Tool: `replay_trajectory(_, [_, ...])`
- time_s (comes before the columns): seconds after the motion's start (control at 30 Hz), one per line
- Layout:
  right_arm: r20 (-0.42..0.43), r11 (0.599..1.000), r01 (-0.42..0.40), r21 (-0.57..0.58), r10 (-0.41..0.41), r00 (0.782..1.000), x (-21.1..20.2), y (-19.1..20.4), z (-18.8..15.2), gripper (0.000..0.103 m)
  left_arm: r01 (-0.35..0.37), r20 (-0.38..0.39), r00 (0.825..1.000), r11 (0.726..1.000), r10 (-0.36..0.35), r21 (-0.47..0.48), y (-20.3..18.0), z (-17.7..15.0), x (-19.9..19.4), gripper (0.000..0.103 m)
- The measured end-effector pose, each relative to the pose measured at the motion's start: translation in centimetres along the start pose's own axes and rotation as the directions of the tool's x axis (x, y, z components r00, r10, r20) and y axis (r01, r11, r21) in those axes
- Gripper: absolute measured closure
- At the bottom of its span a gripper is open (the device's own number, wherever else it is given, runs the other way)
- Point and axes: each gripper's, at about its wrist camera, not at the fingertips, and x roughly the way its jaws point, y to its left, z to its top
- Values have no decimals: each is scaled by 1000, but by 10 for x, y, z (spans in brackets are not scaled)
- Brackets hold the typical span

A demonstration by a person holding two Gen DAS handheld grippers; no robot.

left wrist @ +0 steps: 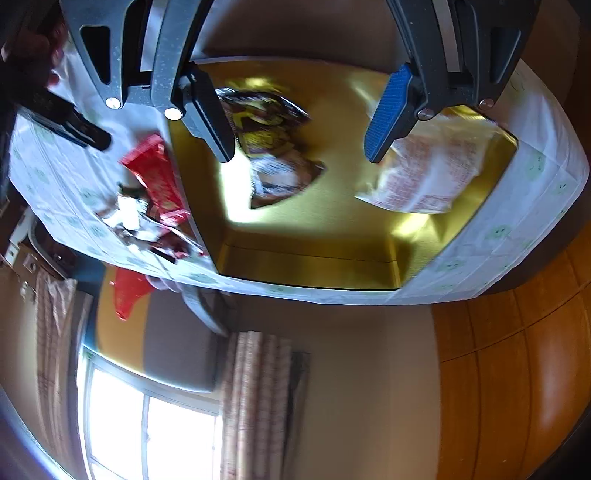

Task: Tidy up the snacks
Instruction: 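Grasp the green-edged cracker pack with the right gripper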

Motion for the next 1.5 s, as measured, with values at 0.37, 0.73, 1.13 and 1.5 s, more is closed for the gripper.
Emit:
replay_trajectory(0.37, [30, 998, 8, 67, -10, 999, 24, -28, 67, 27, 86, -5, 996, 991, -86, 102, -58, -15, -25, 29])
replay_trajectory(0.73, [-108, 997, 61, 50, -55, 993, 92, -37, 99, 55, 106, -60, 993, 983, -98, 151, -88, -24, -21, 29])
replay_trajectory(1.13, [-63, 999, -43, 19, 44, 997, 54, -67, 74, 89, 162, -62, 986, 960, -152, 228, -140, -11, -10, 29])
replay_trajectory(1.5, [5, 992, 80, -97, -80, 997, 51, -26, 102, 24, 10, -59, 998, 981, 1, 191, -134, -9, 1, 29])
